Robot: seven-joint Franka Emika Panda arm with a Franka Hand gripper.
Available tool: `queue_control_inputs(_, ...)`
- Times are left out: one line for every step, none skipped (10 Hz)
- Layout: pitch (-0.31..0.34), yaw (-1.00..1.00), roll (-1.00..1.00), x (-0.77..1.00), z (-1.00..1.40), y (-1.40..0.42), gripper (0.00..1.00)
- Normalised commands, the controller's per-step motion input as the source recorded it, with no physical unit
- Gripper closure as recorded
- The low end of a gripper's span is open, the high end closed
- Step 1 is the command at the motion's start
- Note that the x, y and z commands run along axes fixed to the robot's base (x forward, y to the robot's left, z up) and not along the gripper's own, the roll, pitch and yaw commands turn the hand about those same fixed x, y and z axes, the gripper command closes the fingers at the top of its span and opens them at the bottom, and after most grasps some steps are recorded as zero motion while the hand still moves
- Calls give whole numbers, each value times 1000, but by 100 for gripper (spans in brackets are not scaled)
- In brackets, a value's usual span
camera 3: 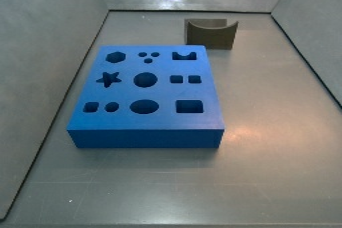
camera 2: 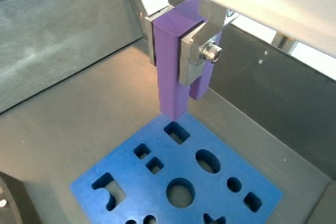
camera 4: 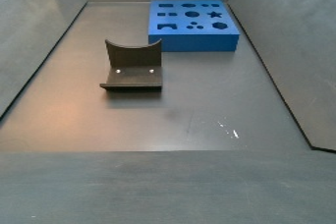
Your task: Insert the double-square object.
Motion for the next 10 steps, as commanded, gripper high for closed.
queue_control_inputs(4, -863, 236, 366, -677, 0, 100)
queue_control_inputs(1, -871, 230, 351, -671, 0, 100)
queue_control_inputs(0, -871, 226, 346, -660, 0, 100)
queue_control_inputs(0, -897, 200, 329, -623, 0, 100)
queue_control_inputs(0, -957, 0, 237, -383, 103, 100)
queue_control_inputs(0, -940, 0, 240, -366, 123, 100)
queue_control_inputs(0, -937, 0, 223, -380, 134, 100)
queue_control_inputs(0, -880, 0, 206, -434, 189, 100)
queue_control_inputs(0, -891, 0, 211, -434, 180, 100)
queue_control_inputs(0, -900, 0, 211, -431, 174, 100)
